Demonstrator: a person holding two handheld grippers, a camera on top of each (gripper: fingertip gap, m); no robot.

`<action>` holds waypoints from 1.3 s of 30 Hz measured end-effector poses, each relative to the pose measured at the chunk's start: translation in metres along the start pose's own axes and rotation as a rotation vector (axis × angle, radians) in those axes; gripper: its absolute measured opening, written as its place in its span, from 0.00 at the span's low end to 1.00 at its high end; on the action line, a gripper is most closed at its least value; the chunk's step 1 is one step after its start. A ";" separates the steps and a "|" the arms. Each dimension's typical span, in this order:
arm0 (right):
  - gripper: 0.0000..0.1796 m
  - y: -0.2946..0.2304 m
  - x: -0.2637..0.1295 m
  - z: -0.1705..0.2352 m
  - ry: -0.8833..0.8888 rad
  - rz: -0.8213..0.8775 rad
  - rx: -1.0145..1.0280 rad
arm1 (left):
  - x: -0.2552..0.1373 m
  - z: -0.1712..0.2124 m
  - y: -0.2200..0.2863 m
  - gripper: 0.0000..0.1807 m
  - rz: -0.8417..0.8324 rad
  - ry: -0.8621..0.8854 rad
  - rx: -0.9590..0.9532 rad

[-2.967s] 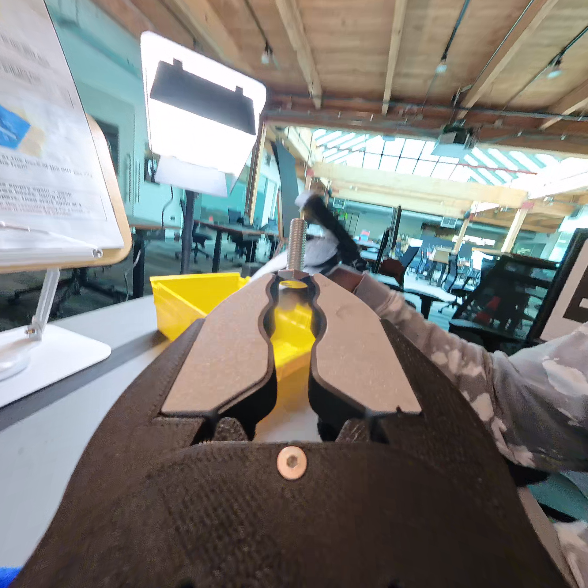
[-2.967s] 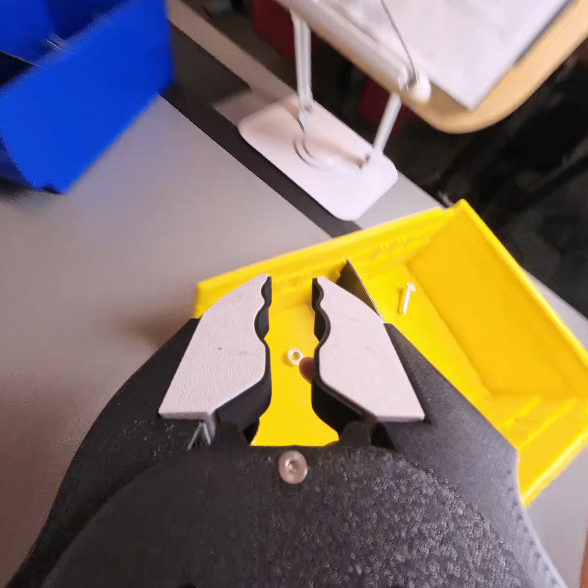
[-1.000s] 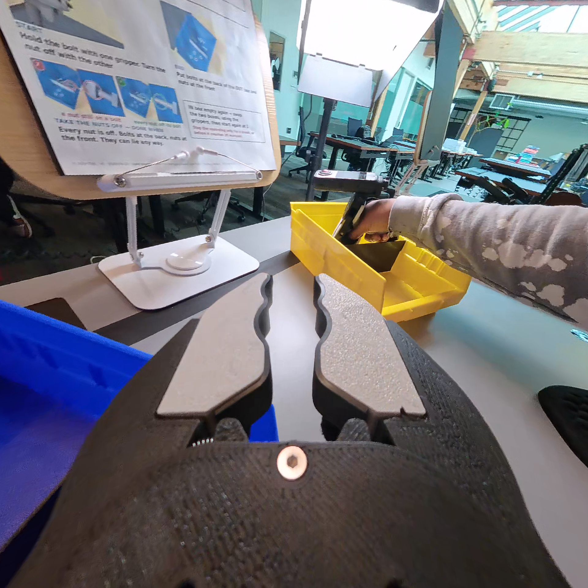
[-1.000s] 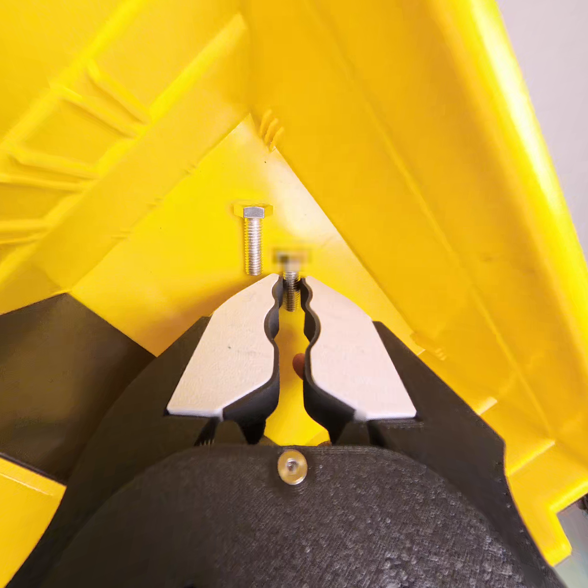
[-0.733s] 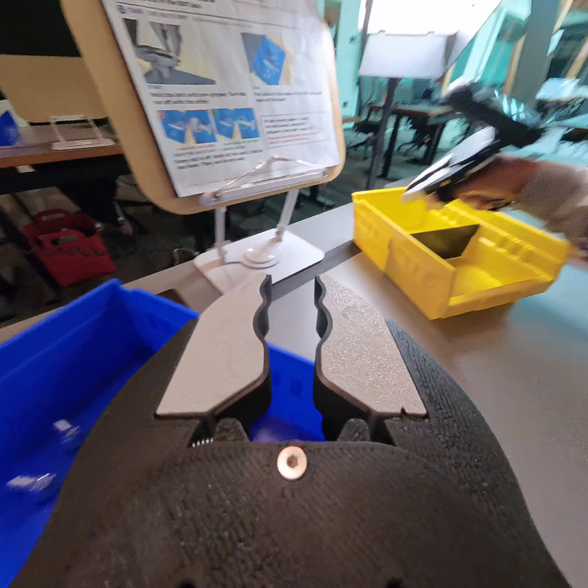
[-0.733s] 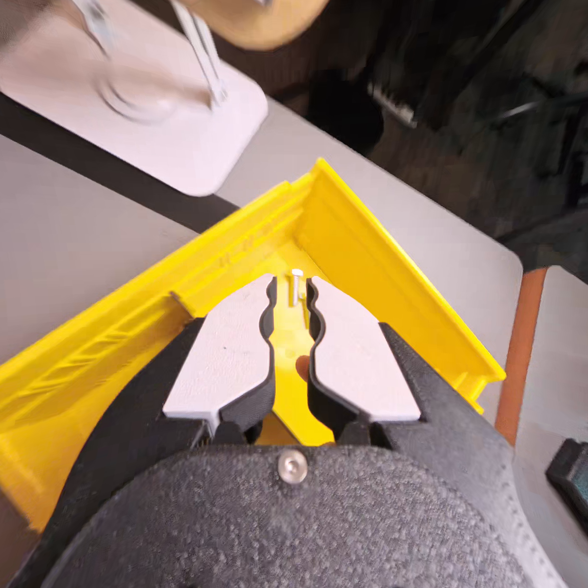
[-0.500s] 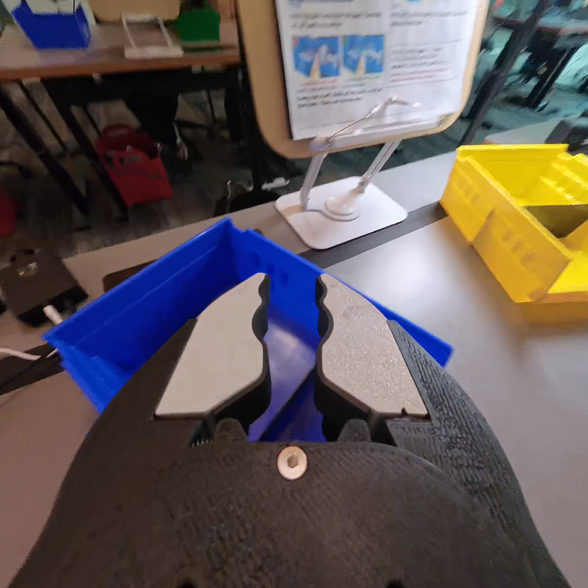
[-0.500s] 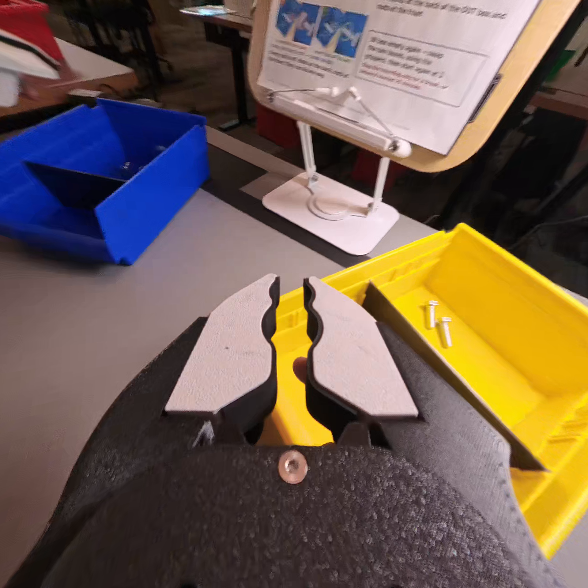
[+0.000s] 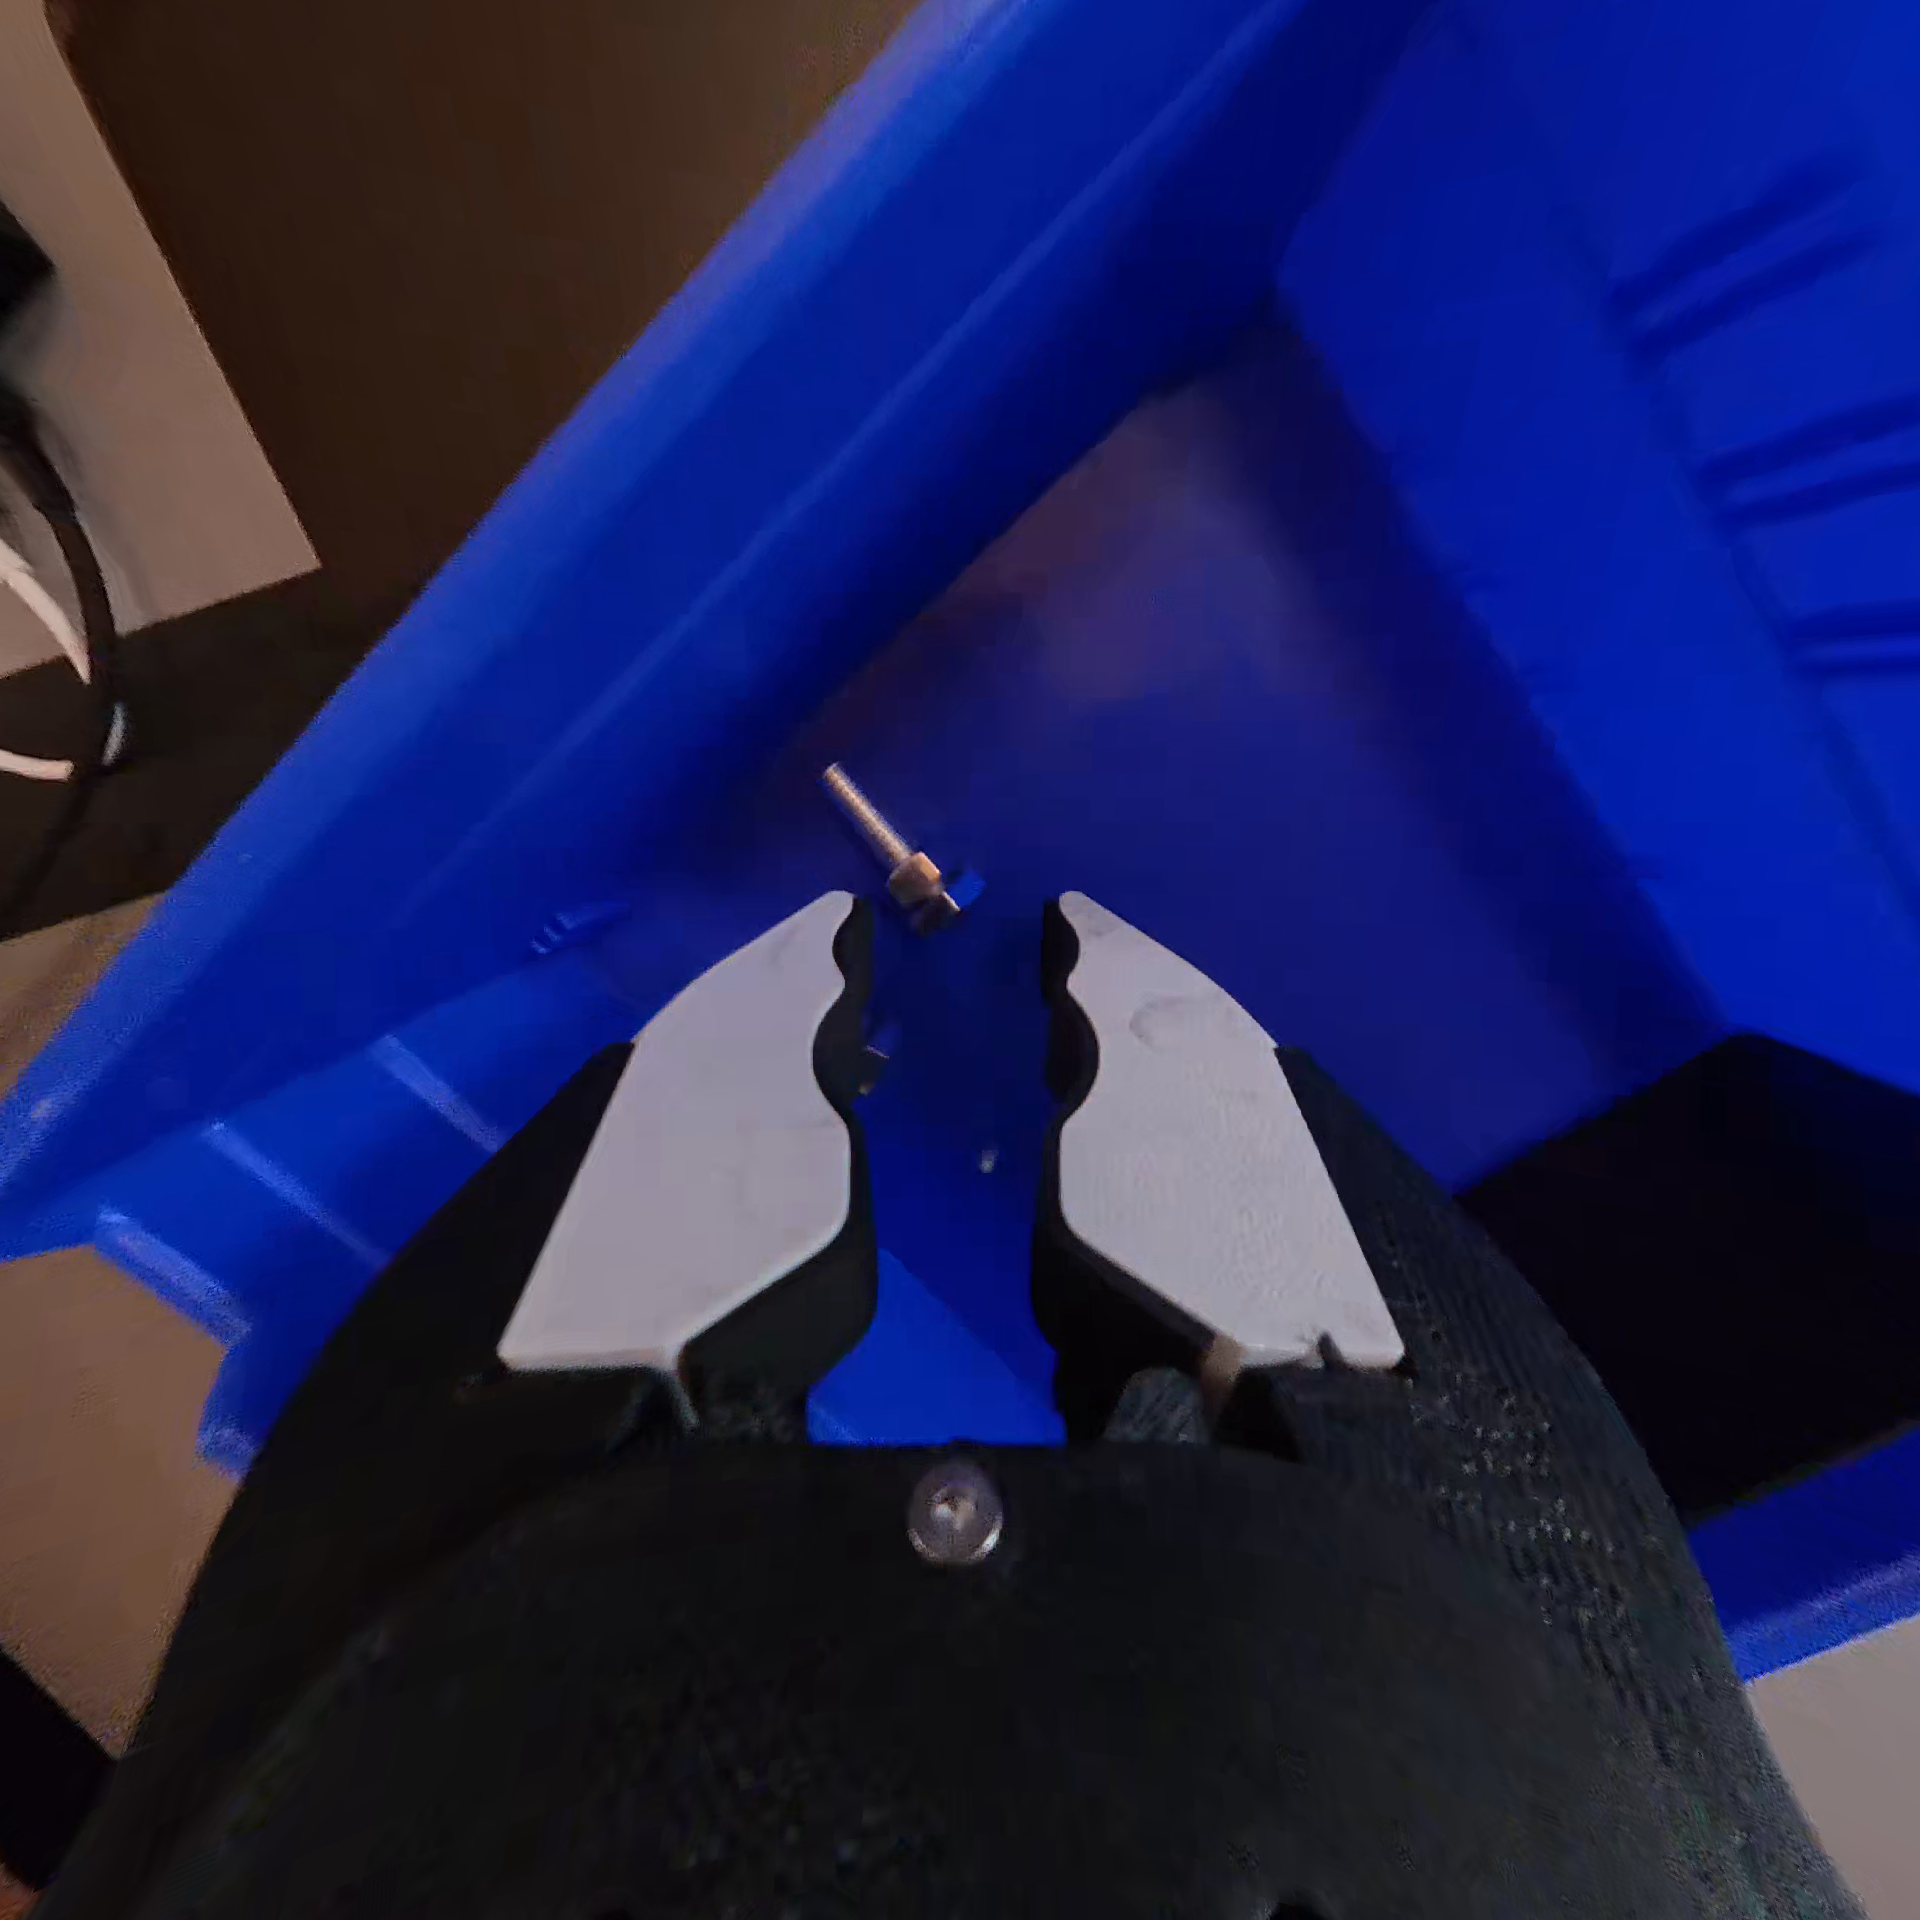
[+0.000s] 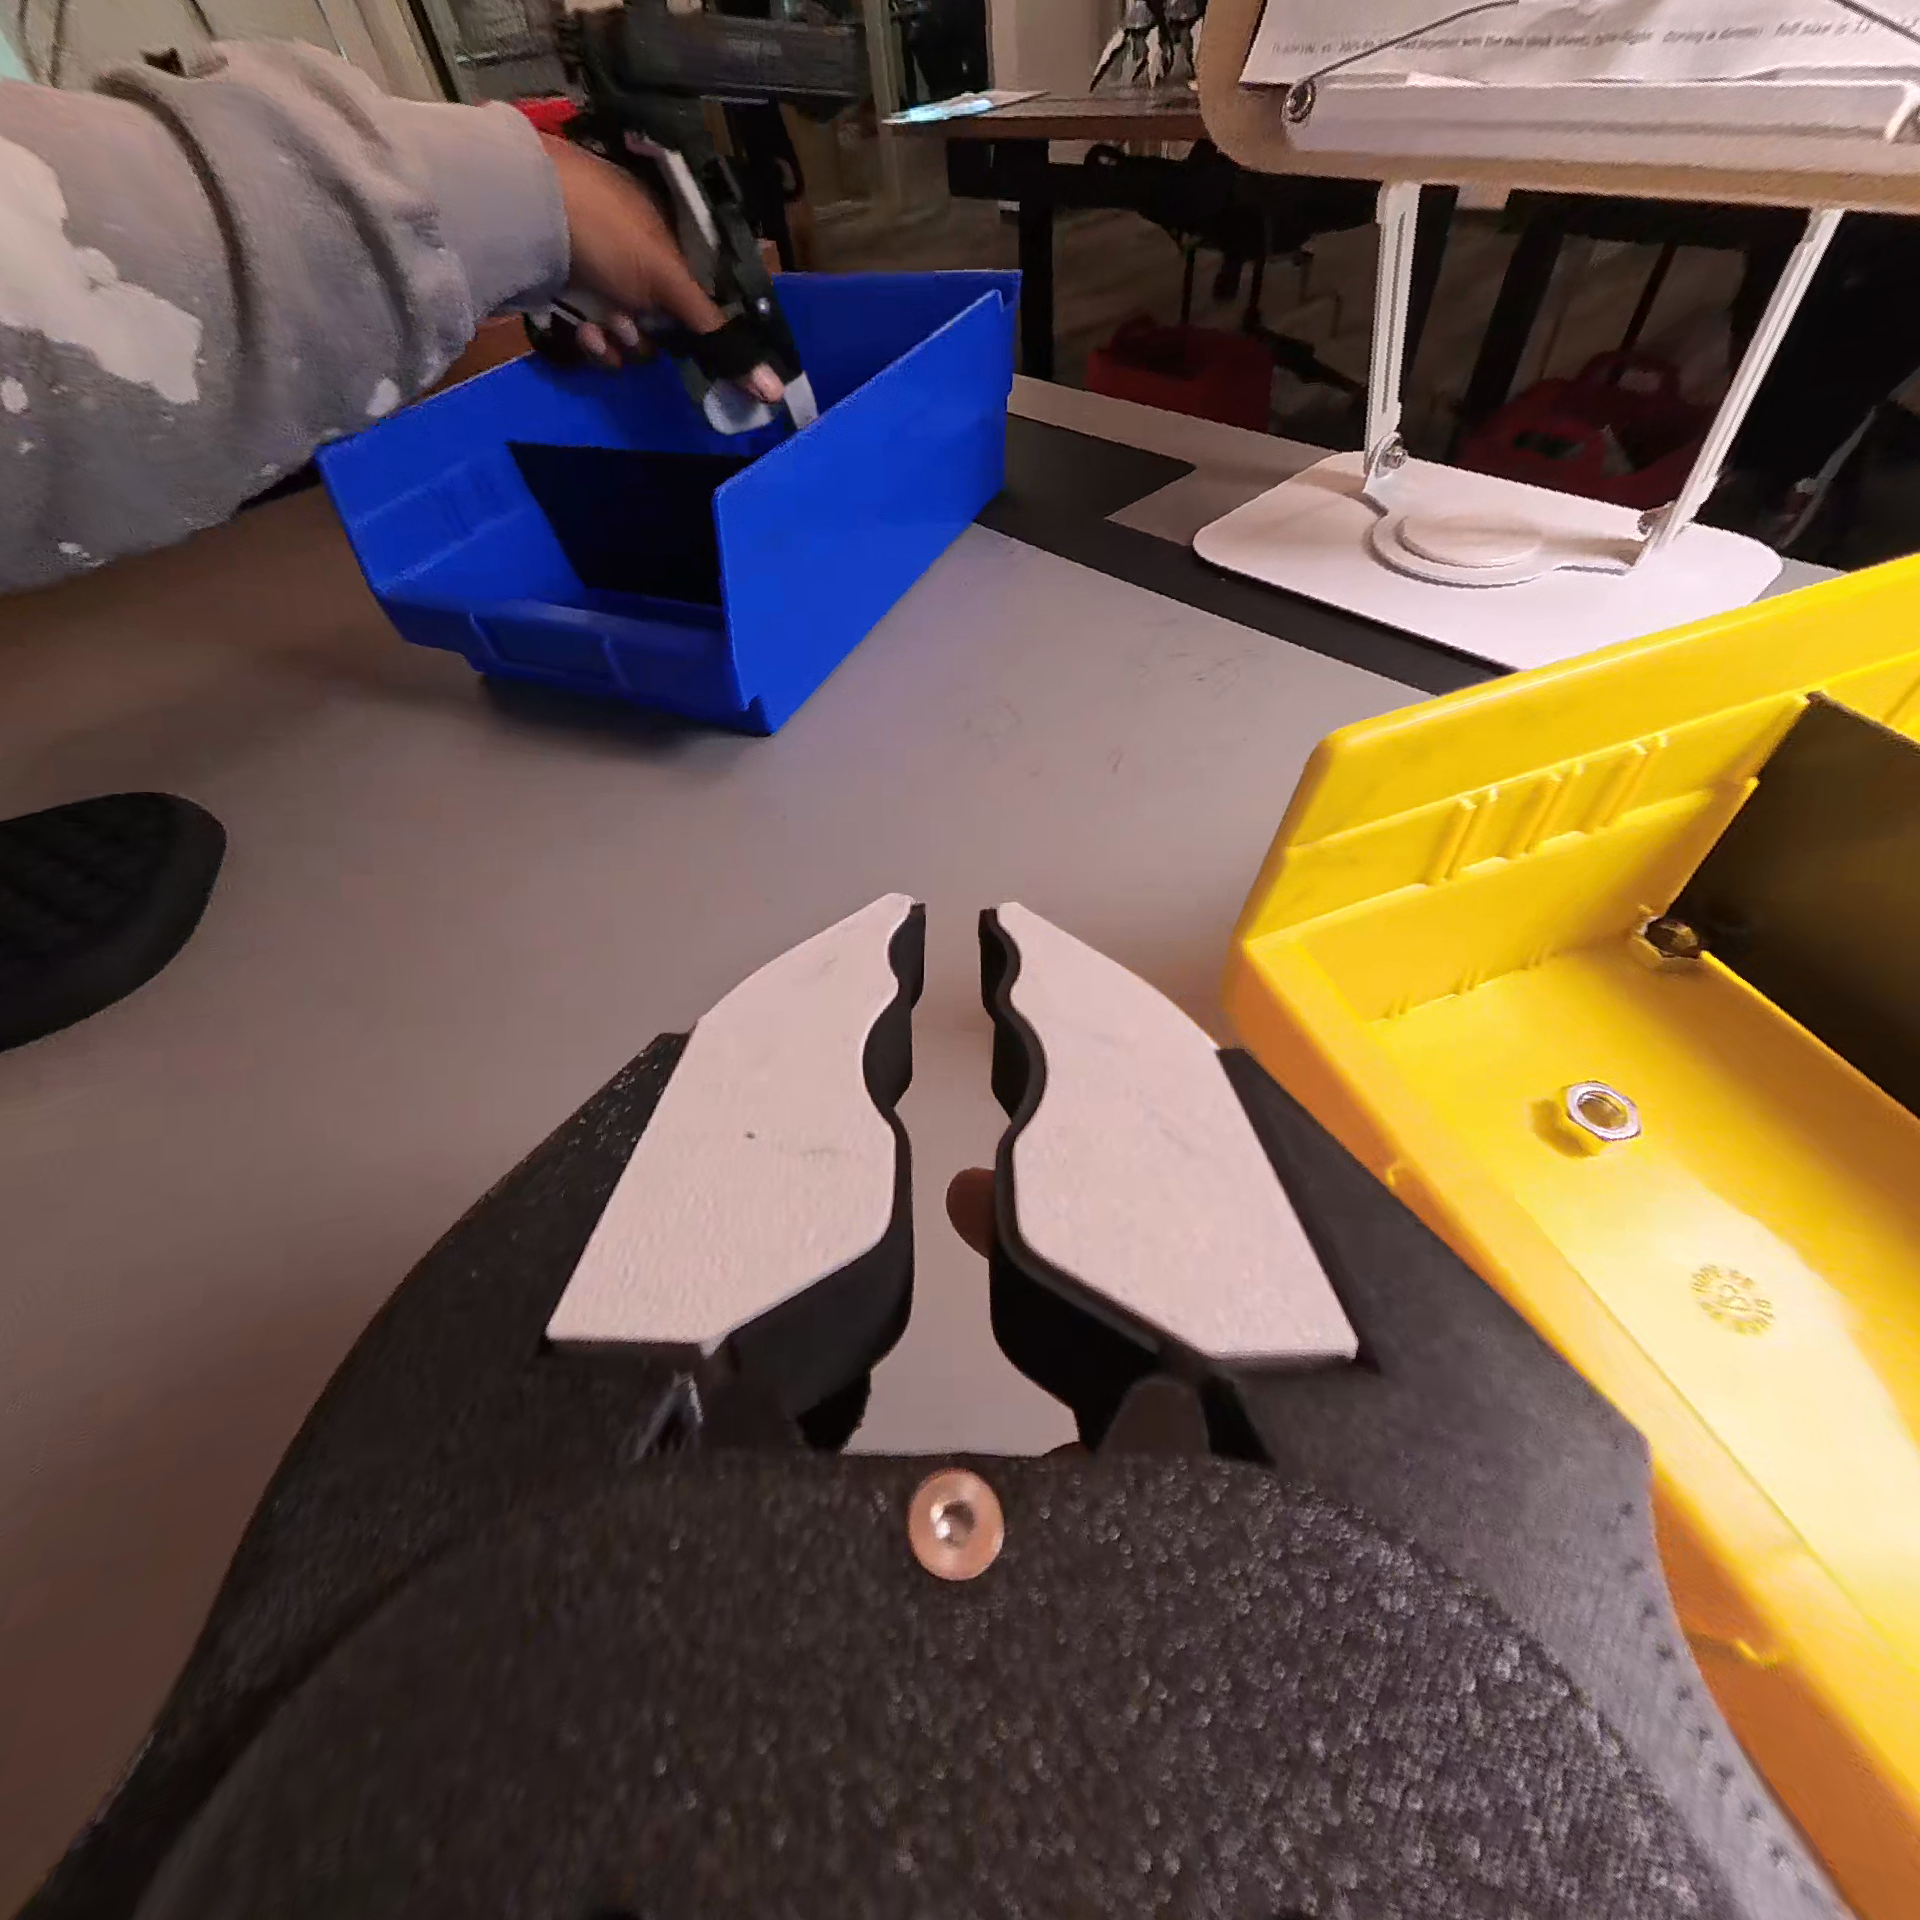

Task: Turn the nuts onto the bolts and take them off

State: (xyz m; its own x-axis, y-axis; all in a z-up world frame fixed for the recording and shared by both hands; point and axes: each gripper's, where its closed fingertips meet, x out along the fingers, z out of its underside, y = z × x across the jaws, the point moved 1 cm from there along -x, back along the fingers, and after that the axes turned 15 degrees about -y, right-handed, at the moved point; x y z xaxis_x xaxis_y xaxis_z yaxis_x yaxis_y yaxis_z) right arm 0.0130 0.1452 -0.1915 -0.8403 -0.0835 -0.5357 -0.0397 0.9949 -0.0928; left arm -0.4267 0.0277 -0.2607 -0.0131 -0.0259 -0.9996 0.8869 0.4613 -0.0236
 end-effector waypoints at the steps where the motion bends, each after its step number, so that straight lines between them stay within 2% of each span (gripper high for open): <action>1: 0.05 -0.002 0.001 0.002 0.001 -0.014 0.006 | 0.006 -0.001 -0.002 0.18 0.002 -0.021 -0.029; 6: 0.04 -0.007 0.002 0.011 -0.008 -0.055 0.029 | 0.024 -0.007 -0.006 0.14 0.032 -0.049 -0.111; 9: 0.03 -0.010 0.002 0.012 -0.003 -0.076 0.039 | 0.021 -0.009 -0.001 0.14 -0.005 -0.014 -0.050; 12: 0.03 -0.011 0.000 0.010 0.013 -0.069 0.026 | -0.001 -0.017 0.014 0.14 -0.025 0.122 0.034; 15: 0.03 -0.012 -0.002 0.007 0.018 -0.068 0.025 | -0.047 -0.022 0.044 0.14 0.007 0.362 0.113; 18: 0.03 -0.014 -0.009 -0.010 0.063 -0.093 0.044 | -0.115 -0.012 0.093 0.14 0.098 0.682 0.223; 22: 0.04 -0.025 -0.027 -0.060 0.173 -0.117 0.003 | -0.204 0.036 0.178 0.13 0.289 1.165 0.431; 26: 0.06 -0.047 -0.048 -0.131 0.288 -0.099 -0.117 | -0.250 0.096 0.245 0.13 0.490 1.515 0.522; 29: 0.09 -0.067 -0.051 -0.170 0.310 -0.140 -0.161 | -0.255 0.124 0.281 0.13 0.515 1.639 0.588; 32: 0.10 -0.078 -0.046 -0.192 0.329 -0.232 -0.128 | -0.251 0.140 0.306 0.13 0.512 1.712 0.650; 36: 0.13 -0.085 -0.024 -0.184 0.283 -0.409 -0.049 | -0.237 0.150 0.328 0.13 0.490 1.717 0.736; 38: 0.13 -0.086 -0.016 -0.177 0.268 -0.494 -0.009 | -0.230 0.149 0.335 0.13 0.483 1.706 0.764; 39: 0.09 -0.086 -0.015 -0.175 0.268 -0.534 0.006 | -0.227 0.147 0.336 0.13 0.483 1.698 0.765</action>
State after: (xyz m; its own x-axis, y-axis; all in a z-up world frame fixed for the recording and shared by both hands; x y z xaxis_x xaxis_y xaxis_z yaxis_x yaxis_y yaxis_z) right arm -0.0659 0.0706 -0.0286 -0.8119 -0.5544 -0.1830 -0.4921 0.8185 -0.2965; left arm -0.0576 0.0581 -0.0395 0.3091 0.9453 0.1045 0.9299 -0.2774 -0.2414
